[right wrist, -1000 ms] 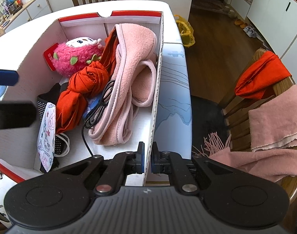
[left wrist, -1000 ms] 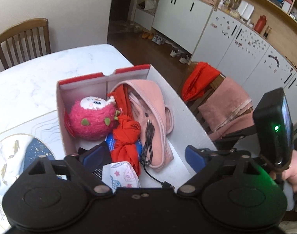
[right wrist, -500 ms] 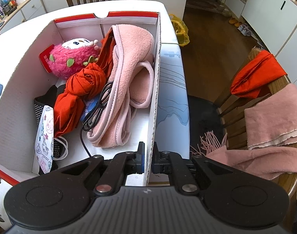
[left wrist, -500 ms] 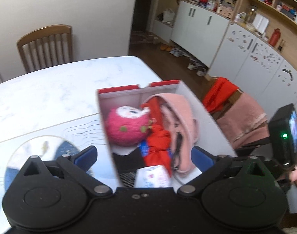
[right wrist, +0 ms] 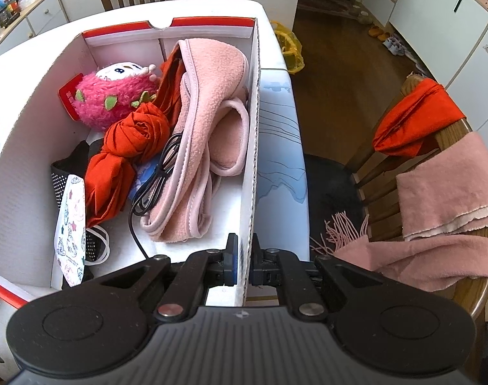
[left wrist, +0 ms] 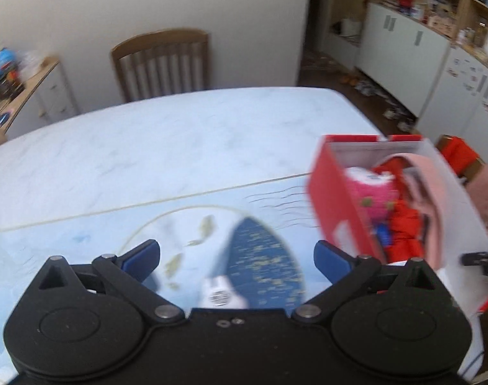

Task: Organize objects
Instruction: 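Move the left gripper to the white rabbit brooch and grasp it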

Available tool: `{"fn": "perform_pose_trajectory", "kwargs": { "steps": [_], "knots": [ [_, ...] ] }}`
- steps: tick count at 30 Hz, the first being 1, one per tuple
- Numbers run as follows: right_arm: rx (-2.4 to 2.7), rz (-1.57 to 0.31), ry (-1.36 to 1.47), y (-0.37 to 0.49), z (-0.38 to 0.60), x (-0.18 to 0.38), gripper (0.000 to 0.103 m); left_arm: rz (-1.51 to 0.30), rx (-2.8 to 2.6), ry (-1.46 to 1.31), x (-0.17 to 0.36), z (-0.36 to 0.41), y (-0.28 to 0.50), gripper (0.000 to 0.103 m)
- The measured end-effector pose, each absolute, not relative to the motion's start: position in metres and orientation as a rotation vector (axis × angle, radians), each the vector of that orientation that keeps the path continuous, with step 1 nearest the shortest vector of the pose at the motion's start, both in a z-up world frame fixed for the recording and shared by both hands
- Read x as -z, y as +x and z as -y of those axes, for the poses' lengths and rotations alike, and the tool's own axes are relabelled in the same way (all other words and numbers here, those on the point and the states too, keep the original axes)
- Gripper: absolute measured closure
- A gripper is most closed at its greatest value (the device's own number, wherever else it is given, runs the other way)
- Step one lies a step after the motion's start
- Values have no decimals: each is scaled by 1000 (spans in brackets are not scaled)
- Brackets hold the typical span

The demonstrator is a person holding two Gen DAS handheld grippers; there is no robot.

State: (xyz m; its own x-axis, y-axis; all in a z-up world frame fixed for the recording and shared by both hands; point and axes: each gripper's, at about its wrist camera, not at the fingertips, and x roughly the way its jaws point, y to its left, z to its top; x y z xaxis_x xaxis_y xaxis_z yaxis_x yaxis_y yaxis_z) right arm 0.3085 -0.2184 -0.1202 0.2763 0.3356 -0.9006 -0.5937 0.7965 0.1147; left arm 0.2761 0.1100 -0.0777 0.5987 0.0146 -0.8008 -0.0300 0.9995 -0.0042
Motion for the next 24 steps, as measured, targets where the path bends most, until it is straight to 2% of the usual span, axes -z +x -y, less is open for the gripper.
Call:
{"fn": "perform_pose_trajectory", "kwargs": {
  "steps": [7,17,24],
  "knots": [
    [-620,-1135,-283,308,215,121,98,-1014,-86,-38,116,-138,278,1],
    [-615,-1141,-298,308,214,121,98,-1079,-94,-38,163,-126,282,2],
    [-617,-1143,-297,308,214,121,98,-1103,-107,-30,178,-119,286,9]
  ]
}}
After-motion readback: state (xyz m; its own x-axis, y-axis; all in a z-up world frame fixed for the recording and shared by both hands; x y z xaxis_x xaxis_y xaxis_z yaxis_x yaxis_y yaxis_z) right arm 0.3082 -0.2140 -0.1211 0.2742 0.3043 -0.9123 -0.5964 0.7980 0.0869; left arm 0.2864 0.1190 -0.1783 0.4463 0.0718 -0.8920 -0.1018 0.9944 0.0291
